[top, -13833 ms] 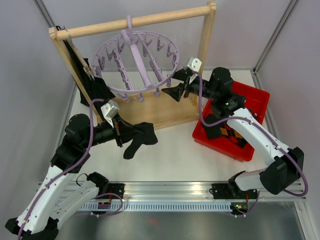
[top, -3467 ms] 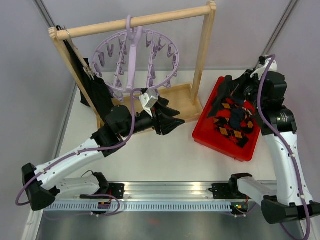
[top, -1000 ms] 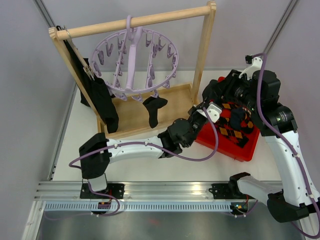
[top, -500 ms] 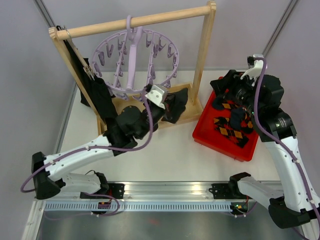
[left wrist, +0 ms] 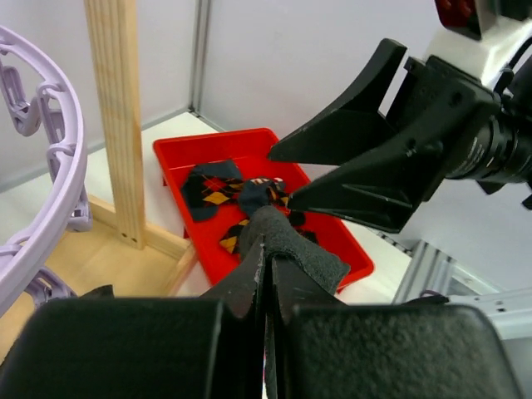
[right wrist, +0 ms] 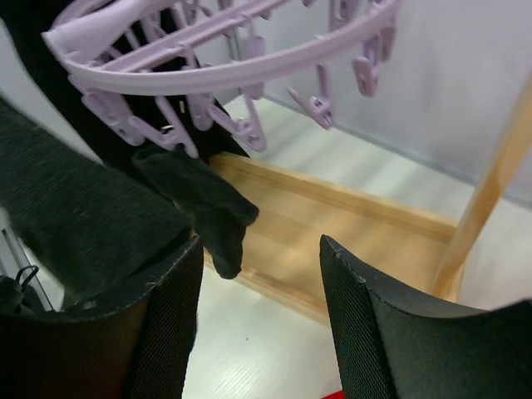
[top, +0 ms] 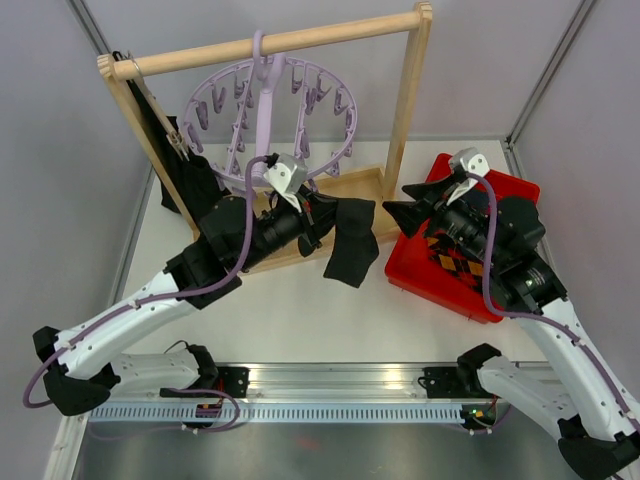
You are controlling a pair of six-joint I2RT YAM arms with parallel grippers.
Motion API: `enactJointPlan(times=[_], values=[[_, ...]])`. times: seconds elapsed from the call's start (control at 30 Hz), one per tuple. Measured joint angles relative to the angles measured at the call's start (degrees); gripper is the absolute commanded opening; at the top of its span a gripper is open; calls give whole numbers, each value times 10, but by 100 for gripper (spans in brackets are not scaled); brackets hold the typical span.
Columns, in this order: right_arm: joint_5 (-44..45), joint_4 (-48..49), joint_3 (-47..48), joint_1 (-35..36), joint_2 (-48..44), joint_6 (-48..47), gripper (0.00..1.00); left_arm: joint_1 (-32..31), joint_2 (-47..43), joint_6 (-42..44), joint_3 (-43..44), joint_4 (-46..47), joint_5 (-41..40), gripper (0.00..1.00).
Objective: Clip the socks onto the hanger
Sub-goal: Pick up the sock from the bin.
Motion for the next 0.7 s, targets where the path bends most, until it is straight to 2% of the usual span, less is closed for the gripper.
enactJointPlan(times=[0.37, 0.7], values=[[40, 50, -28, 80, -11, -68, 64, 38, 7, -76, 79, -34, 63, 2], [137, 62, -28, 175, 5, -104, 64, 52, 44, -108, 96, -36, 93, 2]])
